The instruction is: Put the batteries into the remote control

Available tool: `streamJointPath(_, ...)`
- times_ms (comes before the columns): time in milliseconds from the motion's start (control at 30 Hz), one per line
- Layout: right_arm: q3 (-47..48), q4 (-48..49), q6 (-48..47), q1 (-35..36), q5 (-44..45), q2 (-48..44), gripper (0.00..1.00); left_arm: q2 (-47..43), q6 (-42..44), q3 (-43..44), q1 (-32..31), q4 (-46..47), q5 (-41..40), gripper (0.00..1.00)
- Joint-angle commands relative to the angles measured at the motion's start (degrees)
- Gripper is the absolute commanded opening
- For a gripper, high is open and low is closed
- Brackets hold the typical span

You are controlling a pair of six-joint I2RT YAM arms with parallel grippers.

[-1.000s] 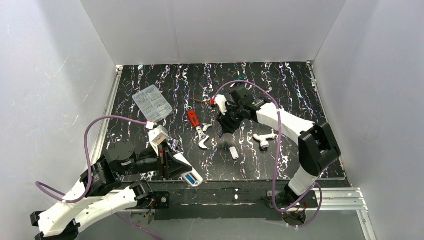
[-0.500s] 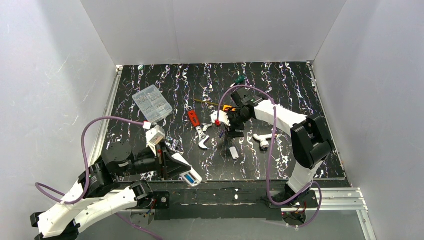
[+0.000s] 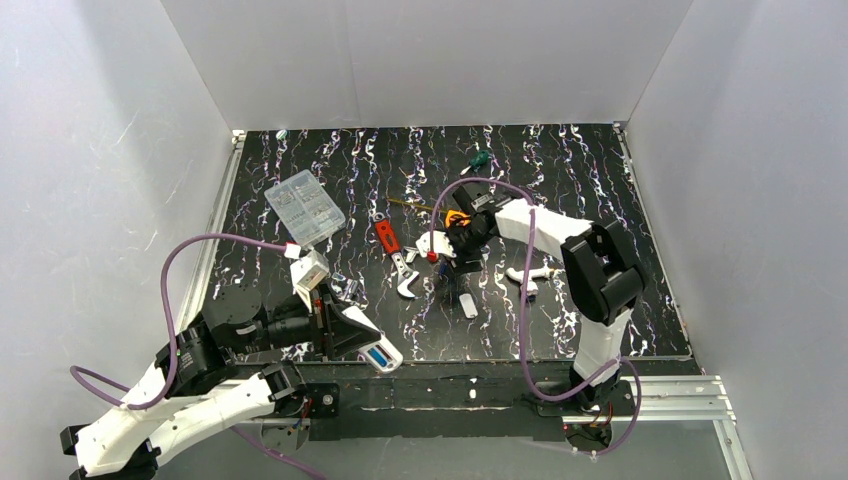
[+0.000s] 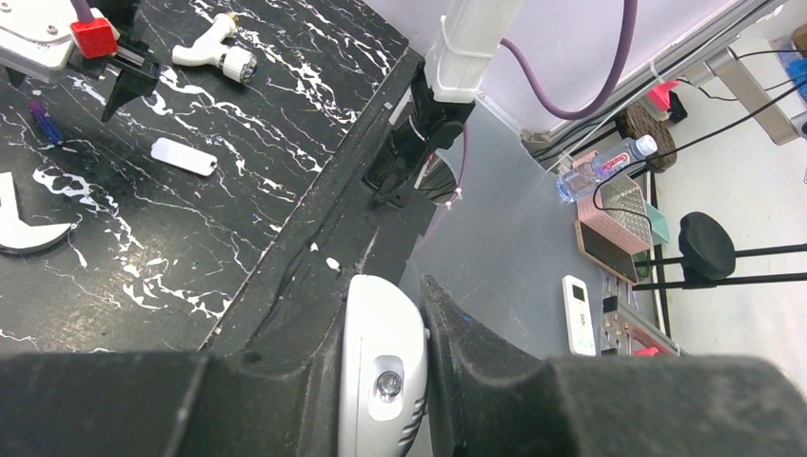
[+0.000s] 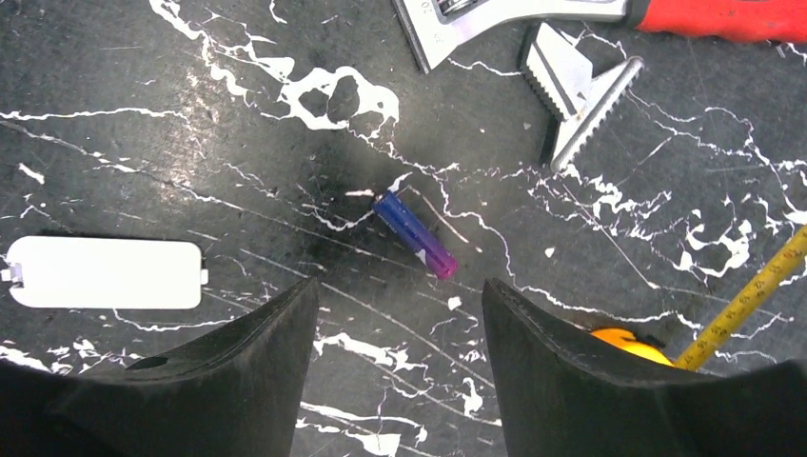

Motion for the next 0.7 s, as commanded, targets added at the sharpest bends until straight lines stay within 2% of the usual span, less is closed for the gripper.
streamJointPath(0,4.64,-2.42,-2.92,1.03,-1.28,2.17,0.7,-0.99,-0.04,2.68,-0.15,1.87,0.01,0.0)
streamJointPath(267,6.66,-3.45,-3.17,1.8,-0.72,5.15,0.68,-1.51,-0.12,3.17,-0.14,1.07,-0.25,0.0)
streamJointPath(467,8.19,-5.46,-3.18,1.86,-0.33,7.09,0.58,-1.57,-0.21,3.27,-0.14,0.93,-0.55,0.0)
streamJointPath(667,9.87,-6.7,-2.2,2.11,0.29,8.86,0.53,-1.6,-0.13,3.69,-0.15,0.46,-0.57,0.0)
